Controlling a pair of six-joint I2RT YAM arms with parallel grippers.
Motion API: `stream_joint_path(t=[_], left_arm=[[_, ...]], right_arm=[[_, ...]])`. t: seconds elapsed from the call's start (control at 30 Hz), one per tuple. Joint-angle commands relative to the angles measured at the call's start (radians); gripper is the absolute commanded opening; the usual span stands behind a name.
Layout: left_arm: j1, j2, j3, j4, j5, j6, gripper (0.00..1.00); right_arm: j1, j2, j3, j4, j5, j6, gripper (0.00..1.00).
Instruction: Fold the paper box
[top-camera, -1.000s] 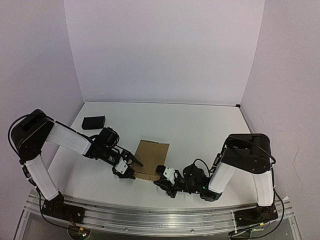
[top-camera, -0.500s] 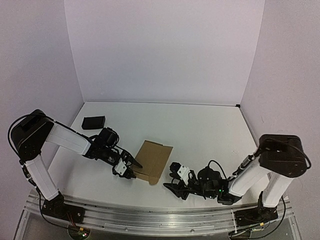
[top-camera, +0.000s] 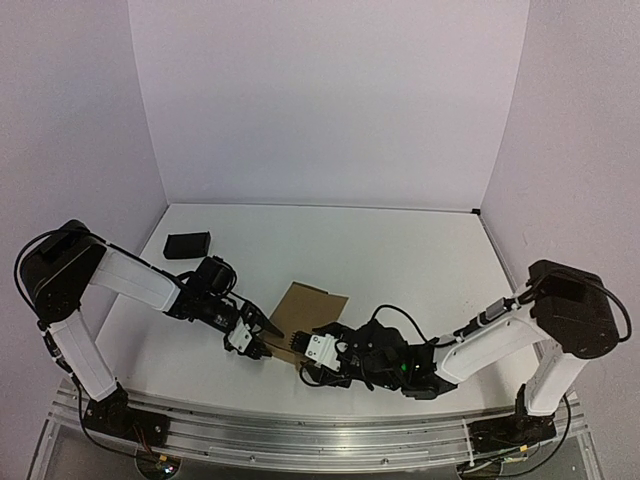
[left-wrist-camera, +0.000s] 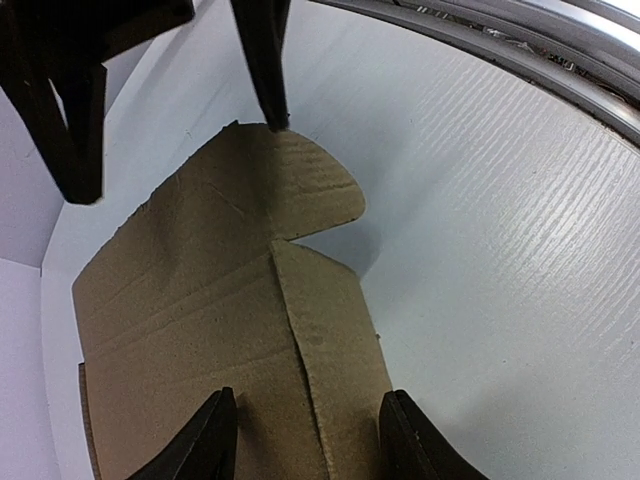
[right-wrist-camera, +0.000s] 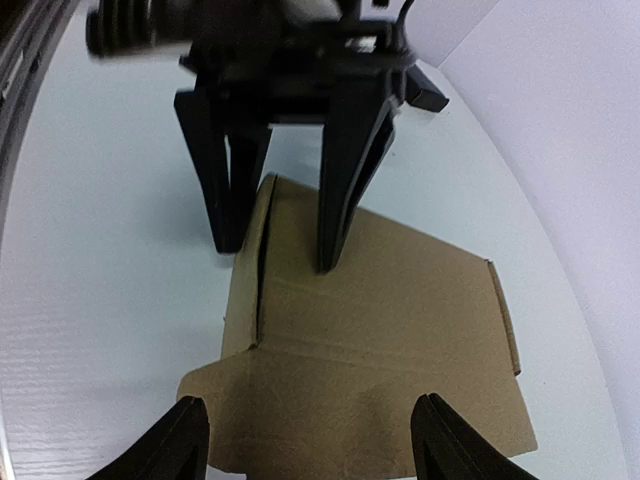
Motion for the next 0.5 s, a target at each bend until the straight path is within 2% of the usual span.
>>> stream_joint_path(t=[0.0, 0.27, 0.47], left_arm=[[0.0, -0.015, -0.024, -0.066, -0.007, -0.001, 0.49], [0.0, -0.008, -0.007, -0.073, 0.007, 0.001, 0.49], [0.0, -0.011, -0.008, -0.094, 0.01, 0.014, 0.49]], right_arm=[[0.002, 0.067, 0.02, -0.018, 0.054, -0.118, 0.71], [0.0, 0.148, 0.055, 0.037, 0.109, -0.152, 0.65], [-0.001, 0.189, 0.069, 0.088, 0.118, -0.155, 0.56]])
